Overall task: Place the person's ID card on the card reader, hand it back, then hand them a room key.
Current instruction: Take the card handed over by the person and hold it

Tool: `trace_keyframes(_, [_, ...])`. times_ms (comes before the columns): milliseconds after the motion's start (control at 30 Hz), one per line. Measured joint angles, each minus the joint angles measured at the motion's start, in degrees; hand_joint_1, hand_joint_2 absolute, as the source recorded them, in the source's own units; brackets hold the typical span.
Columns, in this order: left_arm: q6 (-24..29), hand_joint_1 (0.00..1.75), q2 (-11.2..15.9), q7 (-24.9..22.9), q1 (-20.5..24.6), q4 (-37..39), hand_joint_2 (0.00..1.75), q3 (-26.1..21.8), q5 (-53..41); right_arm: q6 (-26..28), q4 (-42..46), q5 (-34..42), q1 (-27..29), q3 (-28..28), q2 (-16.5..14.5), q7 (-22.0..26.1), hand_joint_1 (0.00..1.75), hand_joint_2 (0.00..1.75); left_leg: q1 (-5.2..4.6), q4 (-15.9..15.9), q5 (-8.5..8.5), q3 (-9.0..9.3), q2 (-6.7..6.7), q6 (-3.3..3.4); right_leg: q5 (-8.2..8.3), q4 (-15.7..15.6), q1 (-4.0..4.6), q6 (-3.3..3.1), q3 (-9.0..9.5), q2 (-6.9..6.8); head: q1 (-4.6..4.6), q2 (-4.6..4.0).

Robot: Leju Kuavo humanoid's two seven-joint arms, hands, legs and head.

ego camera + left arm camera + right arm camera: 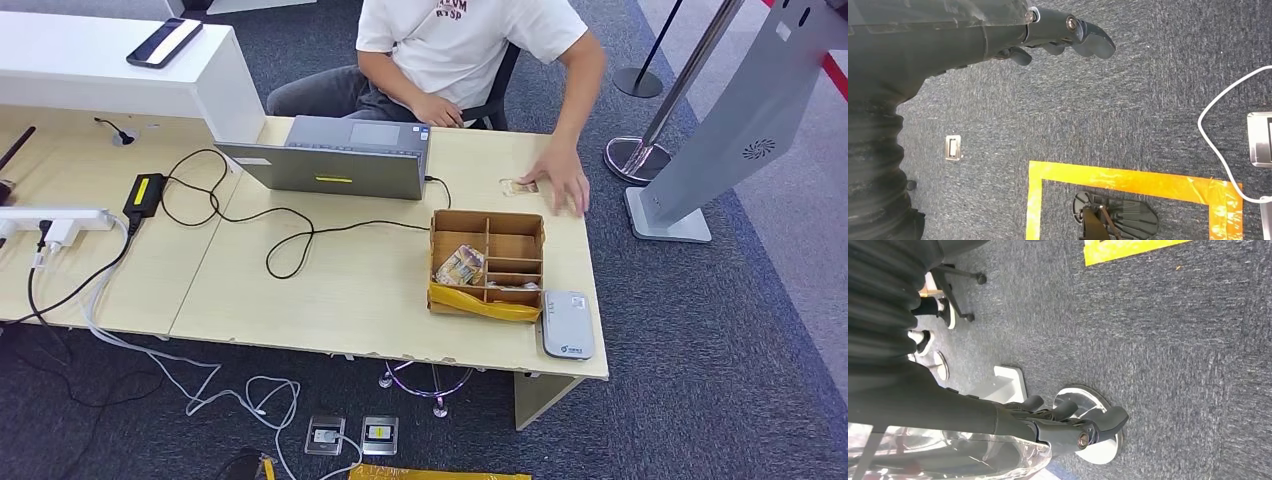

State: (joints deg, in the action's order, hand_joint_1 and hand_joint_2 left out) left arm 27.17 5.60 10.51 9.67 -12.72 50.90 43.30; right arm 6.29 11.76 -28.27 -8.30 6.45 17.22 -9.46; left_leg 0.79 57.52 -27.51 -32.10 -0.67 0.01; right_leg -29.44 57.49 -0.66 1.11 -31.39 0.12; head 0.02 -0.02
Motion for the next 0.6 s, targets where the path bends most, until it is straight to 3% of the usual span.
trace_keyframes(267, [-0.41, 0.00, 0.07, 0.52, 0.00, 0.00, 1.75, 0.00, -0.22, 0.15, 0.00, 7.63, -0.18, 0.98, 0.72, -1.81, 0.00, 1.75, 0.00, 0.00, 0.00, 0.00, 0.00, 0.00, 0.00, 0.00, 0.00, 0.00, 0.00, 0.00, -0.01, 0.01])
trace_keyframes(600, [-0.55, 0.00, 0.13, 0.76, 0.02, 0.00, 1.75, 0.00, -0.27, -1.58, 0.00, 13.53, -3.63, 5.16, 4.25, -3.87, 0.00, 1.75, -0.02, 0.01, 0.02, 0.03, 0.01, 0.03, 0.02, 0.00, -0.02, 0.01, 0.03, 0.00, -0.01, 0.00])
